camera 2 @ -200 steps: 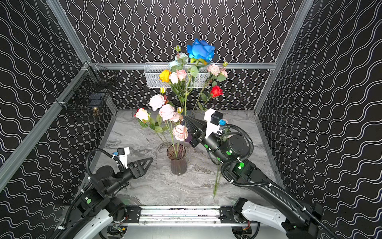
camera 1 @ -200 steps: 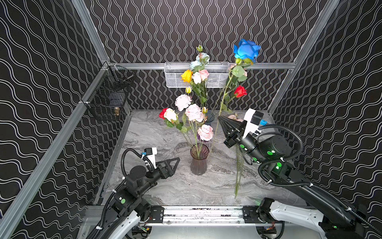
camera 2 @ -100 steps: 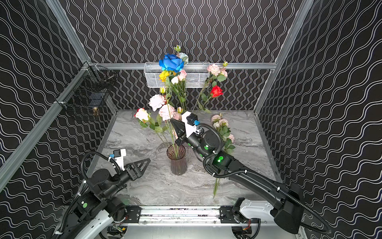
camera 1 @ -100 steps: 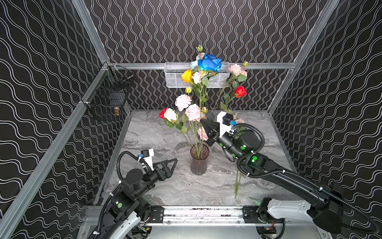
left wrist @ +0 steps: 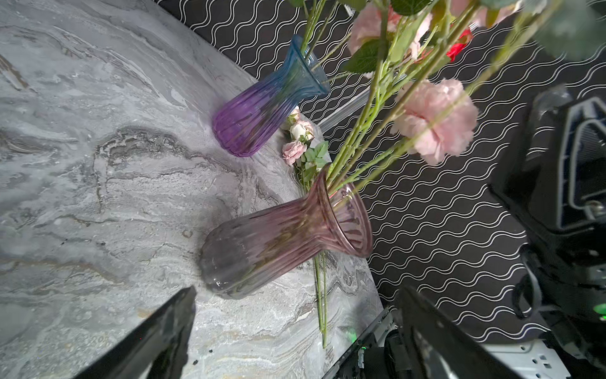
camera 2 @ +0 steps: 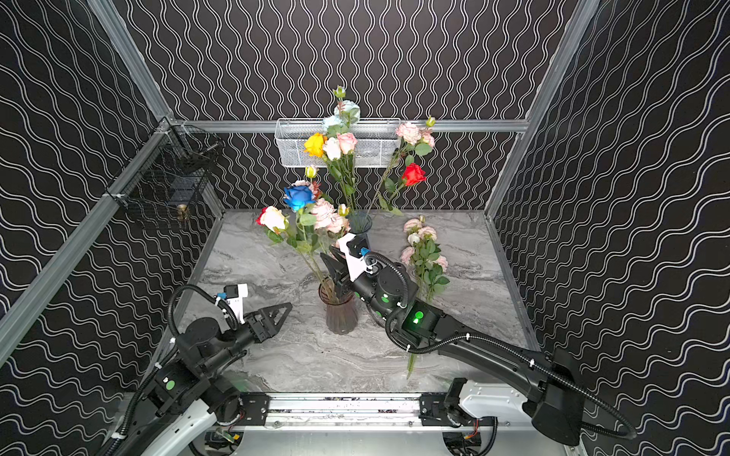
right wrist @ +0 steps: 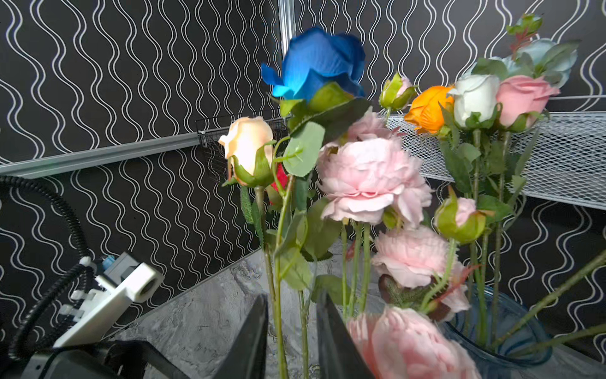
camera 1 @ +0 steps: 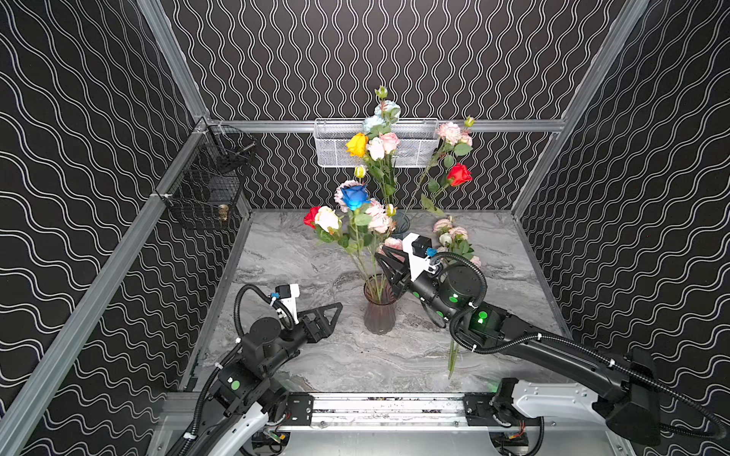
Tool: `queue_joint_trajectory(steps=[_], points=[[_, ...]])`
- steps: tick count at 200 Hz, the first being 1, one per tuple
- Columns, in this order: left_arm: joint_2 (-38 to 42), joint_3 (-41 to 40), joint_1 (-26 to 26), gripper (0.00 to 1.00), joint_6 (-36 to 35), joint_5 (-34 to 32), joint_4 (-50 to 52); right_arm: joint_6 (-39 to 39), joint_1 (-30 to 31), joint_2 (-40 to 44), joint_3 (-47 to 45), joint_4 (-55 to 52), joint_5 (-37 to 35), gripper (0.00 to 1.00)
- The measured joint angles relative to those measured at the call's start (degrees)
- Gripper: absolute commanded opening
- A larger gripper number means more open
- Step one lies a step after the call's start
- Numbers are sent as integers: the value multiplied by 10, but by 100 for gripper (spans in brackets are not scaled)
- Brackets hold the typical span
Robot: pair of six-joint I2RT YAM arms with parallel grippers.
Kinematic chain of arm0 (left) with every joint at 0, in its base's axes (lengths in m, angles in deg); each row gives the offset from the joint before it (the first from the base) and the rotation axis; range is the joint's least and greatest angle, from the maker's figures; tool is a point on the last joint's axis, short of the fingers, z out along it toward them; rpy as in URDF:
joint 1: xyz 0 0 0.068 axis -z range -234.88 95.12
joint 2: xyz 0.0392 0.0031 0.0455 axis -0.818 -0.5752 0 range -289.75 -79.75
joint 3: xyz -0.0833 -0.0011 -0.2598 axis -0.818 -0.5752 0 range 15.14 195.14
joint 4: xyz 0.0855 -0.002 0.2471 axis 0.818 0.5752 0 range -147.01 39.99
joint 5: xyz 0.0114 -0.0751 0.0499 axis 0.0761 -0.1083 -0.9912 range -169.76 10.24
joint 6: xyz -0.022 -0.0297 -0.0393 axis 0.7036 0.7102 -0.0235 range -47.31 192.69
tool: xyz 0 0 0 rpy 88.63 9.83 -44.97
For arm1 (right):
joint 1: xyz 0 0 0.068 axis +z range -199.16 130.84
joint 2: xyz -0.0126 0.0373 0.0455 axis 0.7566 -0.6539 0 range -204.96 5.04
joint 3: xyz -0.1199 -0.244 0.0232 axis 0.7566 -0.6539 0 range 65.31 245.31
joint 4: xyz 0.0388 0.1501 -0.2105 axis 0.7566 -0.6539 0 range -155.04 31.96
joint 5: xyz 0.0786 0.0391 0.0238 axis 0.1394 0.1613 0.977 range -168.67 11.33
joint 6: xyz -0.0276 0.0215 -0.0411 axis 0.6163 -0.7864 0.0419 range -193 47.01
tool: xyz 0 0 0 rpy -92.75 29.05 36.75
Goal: Arrange flowers in a vase
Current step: Place the flower in the vase.
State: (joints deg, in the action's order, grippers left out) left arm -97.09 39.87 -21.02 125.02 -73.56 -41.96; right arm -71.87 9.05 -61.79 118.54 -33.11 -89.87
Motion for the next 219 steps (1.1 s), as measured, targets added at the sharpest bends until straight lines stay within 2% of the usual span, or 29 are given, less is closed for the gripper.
queue_joint_trajectory(steps=[79, 99, 134, 148, 162, 177, 195, 206, 213, 219], points=[[-24, 9, 0, 98, -7, 8, -4, -2, 18, 73, -7, -34, -32, 31], [-26, 7, 0, 98, -15, 11, -1, -10, 20, 106, -14, -64, -62, 31], [-25, -28, 0, 98, -15, 19, -6, -59, -2, 183, -66, -139, -163, 17], [-29, -47, 0, 97, -9, 25, -14, -97, -51, 204, -92, -183, -182, 12], [-37, -68, 0, 97, 1, 36, -31, -140, -126, 216, -120, -228, -182, 6], [-51, -86, 0, 96, 17, 49, -53, -187, -216, 212, -147, -270, -150, 3], [-73, -106, 0, 95, 33, 70, -87, -235, -316, 168, -159, -308, -99, 0], [-88, -115, 0, 94, 45, 82, -109, -256, -360, 130, -161, -324, -63, 4], [-97, -119, 0, 94, 49, 90, -122, -269, -384, 106, -161, -337, -45, 12], [-106, -123, 0, 93, 55, 97, -136, -279, -403, 85, -161, -346, -29, 24]])
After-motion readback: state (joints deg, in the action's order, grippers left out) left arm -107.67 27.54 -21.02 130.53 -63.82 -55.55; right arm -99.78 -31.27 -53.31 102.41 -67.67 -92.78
